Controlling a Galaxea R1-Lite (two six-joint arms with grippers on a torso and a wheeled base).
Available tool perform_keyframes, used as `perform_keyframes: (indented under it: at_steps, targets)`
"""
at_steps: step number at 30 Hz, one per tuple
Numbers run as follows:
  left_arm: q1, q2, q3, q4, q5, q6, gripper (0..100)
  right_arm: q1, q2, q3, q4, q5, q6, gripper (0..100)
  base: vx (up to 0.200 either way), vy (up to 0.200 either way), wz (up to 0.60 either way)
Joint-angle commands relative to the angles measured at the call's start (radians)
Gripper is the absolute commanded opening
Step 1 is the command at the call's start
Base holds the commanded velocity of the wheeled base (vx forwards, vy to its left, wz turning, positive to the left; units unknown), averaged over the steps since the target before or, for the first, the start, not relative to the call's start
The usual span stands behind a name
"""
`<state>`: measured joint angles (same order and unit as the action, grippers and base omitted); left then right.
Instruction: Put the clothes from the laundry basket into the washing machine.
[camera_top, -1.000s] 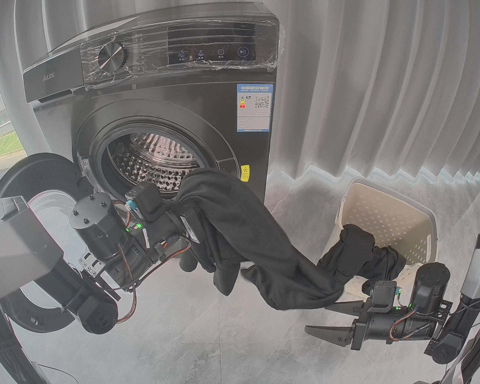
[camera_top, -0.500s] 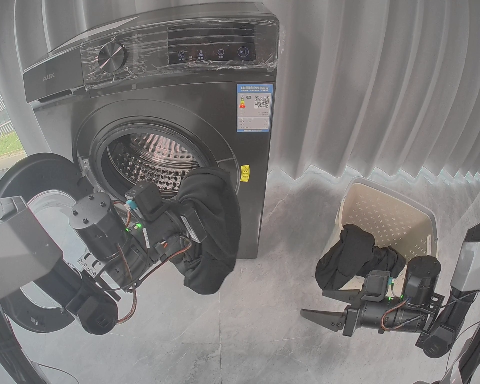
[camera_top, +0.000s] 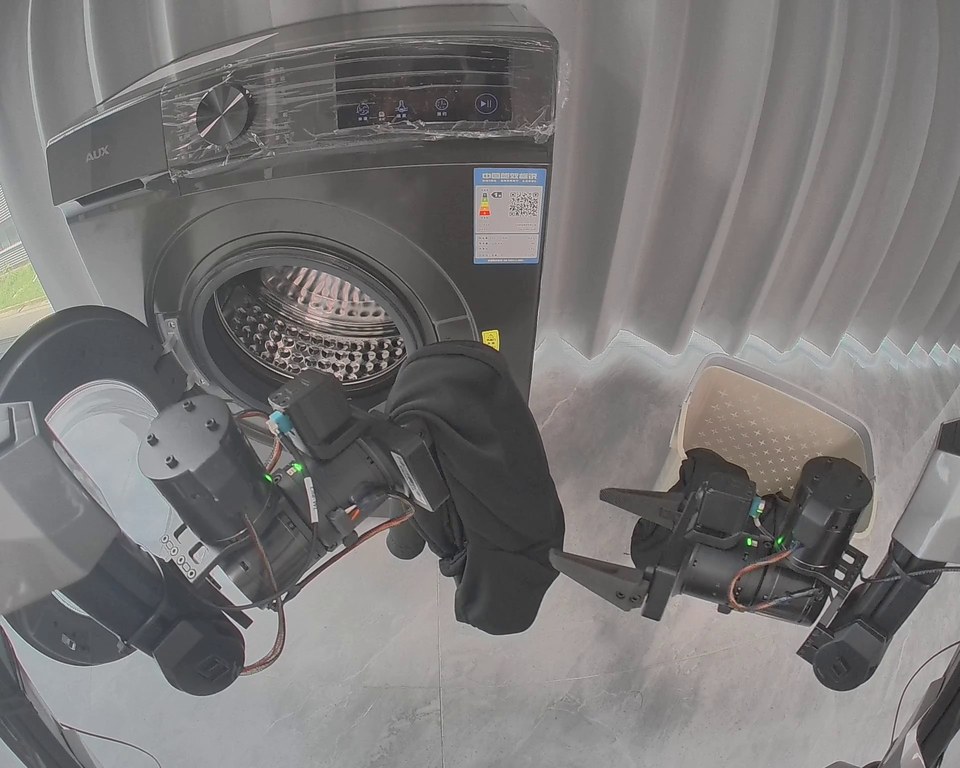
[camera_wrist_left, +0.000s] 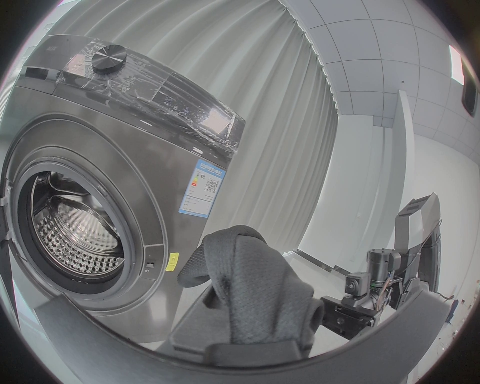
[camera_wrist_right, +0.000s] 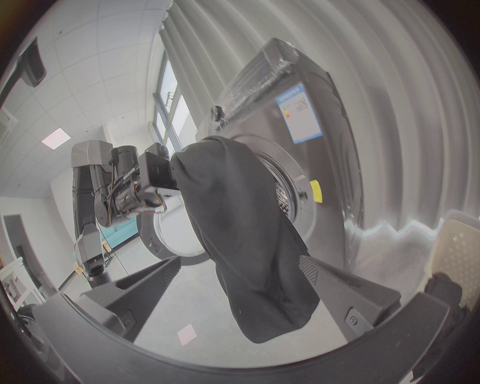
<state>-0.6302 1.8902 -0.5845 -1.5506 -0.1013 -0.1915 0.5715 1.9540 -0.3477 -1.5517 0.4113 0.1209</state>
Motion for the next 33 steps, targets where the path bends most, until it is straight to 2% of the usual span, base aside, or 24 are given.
perform_keyframes:
  at_steps: [1, 4, 10, 11, 14, 27, 30, 33]
  targets:
    - [-0.04, -0.02, 0.012, 0.0, -0.002, 0.0, 0, 0.071, 0.049, -0.132, 0.002, 0.0, -0.004, 100, 0.0, 0.0, 0.0]
    - [-0.048, -0.025, 0.012, 0.0, 0.0, 0.0, 0, 0.097, 0.121, -0.211, 0.001, -0.003, -0.006, 100, 0.0, 0.0, 0.0]
    - [-0.052, -0.025, 0.012, 0.0, 0.0, -0.002, 0, 0.119, 0.171, -0.269, 0.001, -0.003, -0.006, 100, 0.0, 0.0, 0.0]
    - [-0.052, -0.025, 0.011, 0.0, 0.0, -0.002, 0, 0.131, 0.192, -0.317, 0.002, -0.008, -0.006, 100, 0.0, 0.0, 0.0]
    - [-0.054, -0.025, 0.008, 0.0, -0.002, -0.002, 0, 0.145, 0.207, -0.361, 0.002, -0.011, -0.001, 100, 0.0, 0.0, 0.0]
    - [-0.082, -0.026, 0.003, 0.0, 0.002, 0.0, 0, 0.172, 0.31, -0.484, 0.002, -0.034, 0.014, 100, 0.0, 0.0, 0.0]
    - [-0.082, -0.026, 0.003, 0.0, 0.002, 0.0, 0, 0.172, 0.332, -0.511, 0.002, -0.063, 0.019, 100, 0.0, 0.0, 0.0]
    - [-0.082, -0.026, 0.003, 0.0, 0.002, -0.003, 0, 0.172, 0.345, -0.536, 0.002, -0.071, 0.026, 100, 0.0, 0.0, 0.0]
